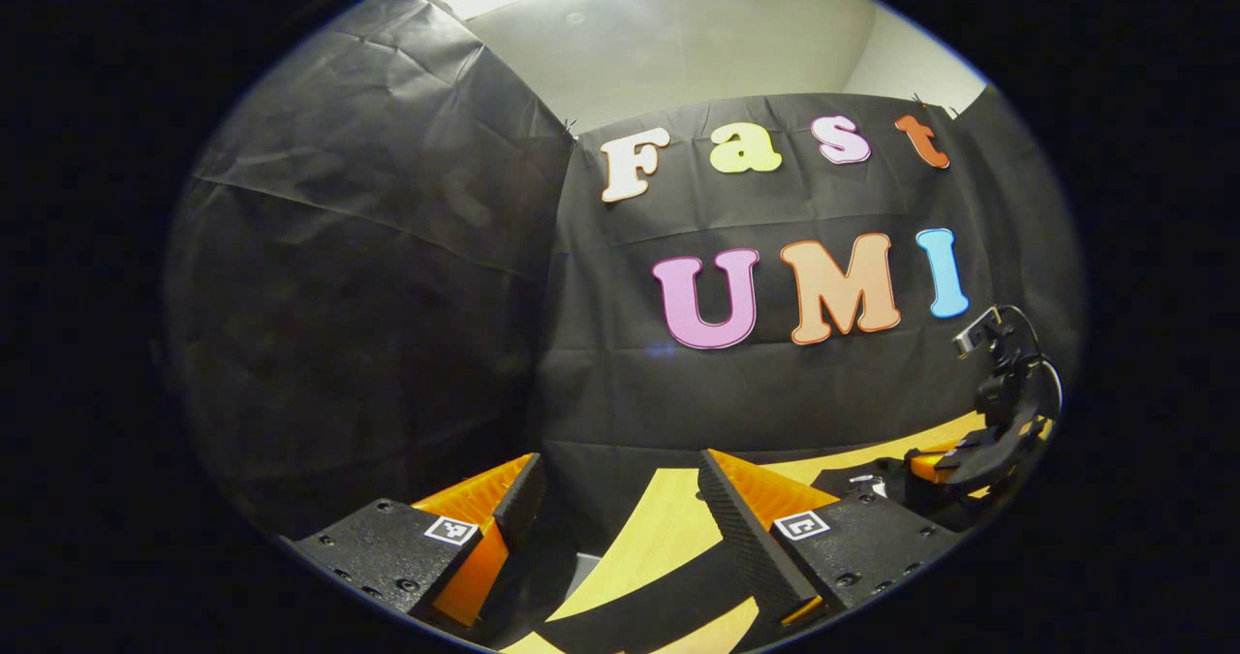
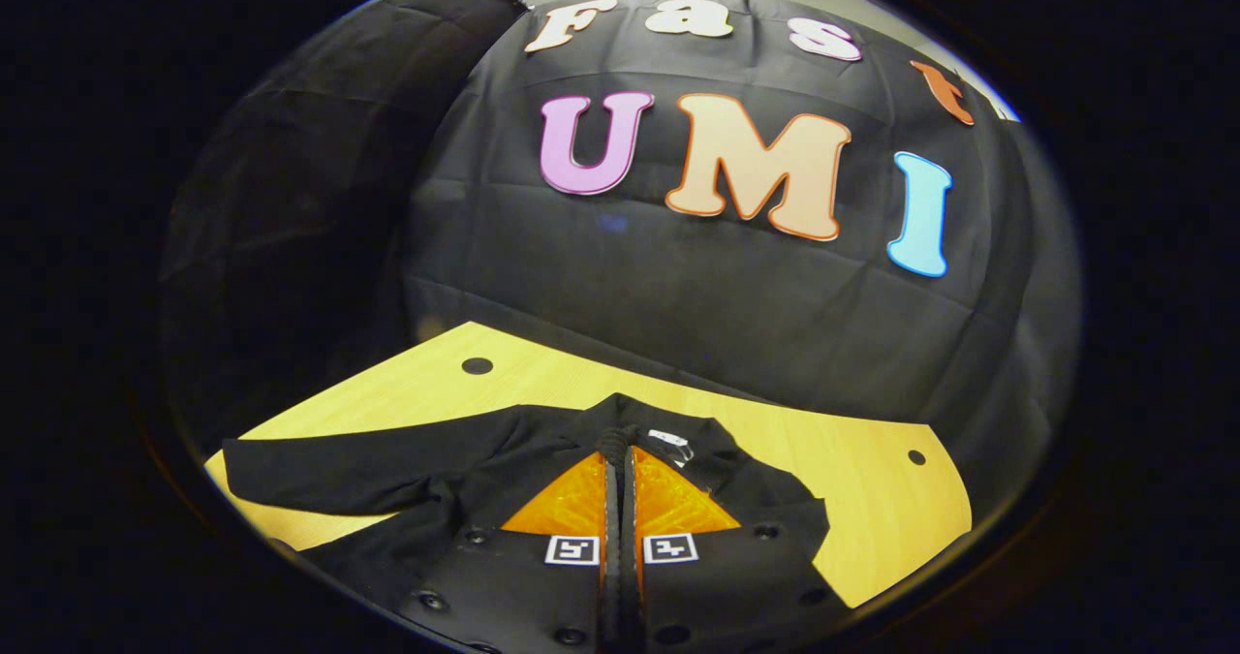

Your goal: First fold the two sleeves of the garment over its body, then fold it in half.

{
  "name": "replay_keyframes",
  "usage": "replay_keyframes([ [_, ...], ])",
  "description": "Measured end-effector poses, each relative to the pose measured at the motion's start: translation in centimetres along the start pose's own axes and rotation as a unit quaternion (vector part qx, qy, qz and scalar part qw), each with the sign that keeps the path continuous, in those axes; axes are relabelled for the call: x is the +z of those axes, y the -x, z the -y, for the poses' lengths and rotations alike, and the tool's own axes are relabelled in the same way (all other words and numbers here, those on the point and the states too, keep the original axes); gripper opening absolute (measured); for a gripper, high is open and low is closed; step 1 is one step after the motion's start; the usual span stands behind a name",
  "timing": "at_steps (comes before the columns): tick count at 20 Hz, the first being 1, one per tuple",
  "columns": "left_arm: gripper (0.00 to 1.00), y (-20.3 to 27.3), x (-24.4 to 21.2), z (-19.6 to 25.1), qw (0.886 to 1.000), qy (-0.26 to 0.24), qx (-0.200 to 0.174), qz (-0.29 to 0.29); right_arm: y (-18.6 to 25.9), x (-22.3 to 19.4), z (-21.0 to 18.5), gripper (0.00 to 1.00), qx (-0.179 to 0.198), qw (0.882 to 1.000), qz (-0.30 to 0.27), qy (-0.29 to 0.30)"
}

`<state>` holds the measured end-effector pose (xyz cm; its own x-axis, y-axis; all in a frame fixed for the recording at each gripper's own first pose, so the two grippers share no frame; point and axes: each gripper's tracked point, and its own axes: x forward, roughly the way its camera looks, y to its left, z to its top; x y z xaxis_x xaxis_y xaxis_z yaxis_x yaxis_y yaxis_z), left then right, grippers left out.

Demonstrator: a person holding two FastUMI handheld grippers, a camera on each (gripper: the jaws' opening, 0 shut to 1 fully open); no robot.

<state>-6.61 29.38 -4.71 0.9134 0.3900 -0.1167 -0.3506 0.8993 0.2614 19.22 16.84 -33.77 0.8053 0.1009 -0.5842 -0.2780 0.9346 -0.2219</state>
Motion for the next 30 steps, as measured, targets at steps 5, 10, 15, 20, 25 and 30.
replay_keyframes([
  [5, 0.95, -0.2, -2.7, -1.4, 1.000, 0.009, 0.002, -0.028, -3.2, -0.8, -3.7, 0.02, 0.014, 0.999, -0.029, -0.013],
  [10, 0.99, -0.9, -7.7, -1.1, 0.994, 0.063, -0.014, -0.091, -3.4, 2.6, -4.6, 0.89, 0.036, 0.998, 0.010, -0.044],
  [15, 0.99, -1.9, -14.7, -0.8, 0.982, 0.070, -0.011, -0.176, -0.4, 3.7, -2.5, 0.98, 0.015, 0.998, 0.040, -0.040],
  [20, 0.98, -0.9, -22.6, -0.1, 0.959, 0.031, -0.016, -0.283, 2.7, 4.0, 0.3, 0.97, -0.012, 0.997, 0.057, -0.049],
  [25, 0.98, 1.5, -29.3, 0.1, 0.928, 0.029, -0.014, -0.370, 4.6, 3.2, 3.2, 0.97, -0.043, 0.996, 0.053, -0.055],
  [30, 0.98, 3.0, -32.6, 0.0, 0.911, 0.015, -0.006, -0.412, 5.9, 1.7, 5.2, 0.97, -0.067, 0.995, 0.040, -0.059],
])
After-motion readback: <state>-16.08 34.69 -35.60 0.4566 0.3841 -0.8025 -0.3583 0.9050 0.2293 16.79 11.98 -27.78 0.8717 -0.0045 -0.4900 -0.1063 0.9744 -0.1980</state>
